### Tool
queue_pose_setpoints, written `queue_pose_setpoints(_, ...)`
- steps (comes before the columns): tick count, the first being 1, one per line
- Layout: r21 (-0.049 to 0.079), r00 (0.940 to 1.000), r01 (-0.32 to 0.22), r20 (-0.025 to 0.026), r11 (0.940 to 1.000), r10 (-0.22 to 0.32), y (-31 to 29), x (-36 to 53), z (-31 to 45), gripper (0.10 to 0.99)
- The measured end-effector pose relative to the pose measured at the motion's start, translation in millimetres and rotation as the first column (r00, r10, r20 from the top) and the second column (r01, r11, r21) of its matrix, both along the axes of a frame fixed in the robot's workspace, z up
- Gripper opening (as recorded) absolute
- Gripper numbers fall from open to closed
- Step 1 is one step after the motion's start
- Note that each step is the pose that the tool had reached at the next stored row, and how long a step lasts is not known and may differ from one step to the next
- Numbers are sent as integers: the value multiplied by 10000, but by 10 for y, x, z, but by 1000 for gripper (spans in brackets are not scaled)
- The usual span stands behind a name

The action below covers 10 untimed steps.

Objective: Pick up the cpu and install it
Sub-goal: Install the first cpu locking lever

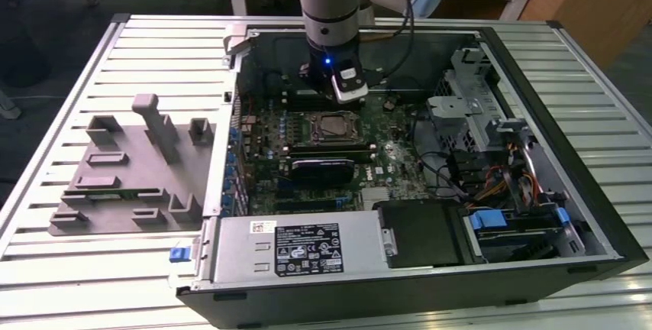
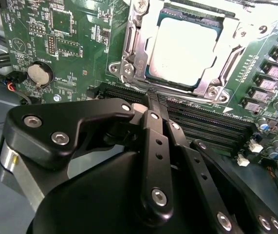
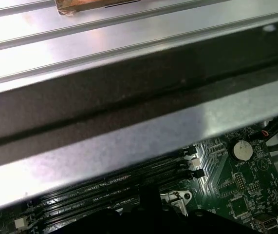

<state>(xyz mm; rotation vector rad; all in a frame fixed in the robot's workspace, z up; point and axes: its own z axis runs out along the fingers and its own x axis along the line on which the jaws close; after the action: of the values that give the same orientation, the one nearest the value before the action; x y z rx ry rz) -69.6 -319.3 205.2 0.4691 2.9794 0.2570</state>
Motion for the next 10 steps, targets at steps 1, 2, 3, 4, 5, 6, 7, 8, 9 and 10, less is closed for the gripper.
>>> queue_pose_setpoints(1,-6,10000,0,1,10000,0,-4,0,0,106)
queue_pose_setpoints(2,-13,10000,0,1,10000,0,-6,0,-1,106)
queue_pose_setpoints(3,-21,10000,1,1,10000,-1,-9,0,0,106)
queue_pose_setpoints(4,-30,10000,0,1,10000,0,-12,0,0,106)
queue_pose_setpoints(5,-37,10000,0,1,10000,0,-14,0,0,106)
queue_pose_setpoints(6,-45,10000,1,0,10000,-1,-16,0,0,106)
queue_pose_setpoints(7,-53,10000,0,1,10000,0,-19,0,0,106)
queue_pose_setpoints(8,-61,10000,0,1,10000,0,-22,0,0,106)
queue_pose_setpoints(9,-69,10000,0,1,10000,0,-24,0,0,106)
queue_pose_setpoints(10,-76,10000,0,1,10000,0,-27,0,0,106)
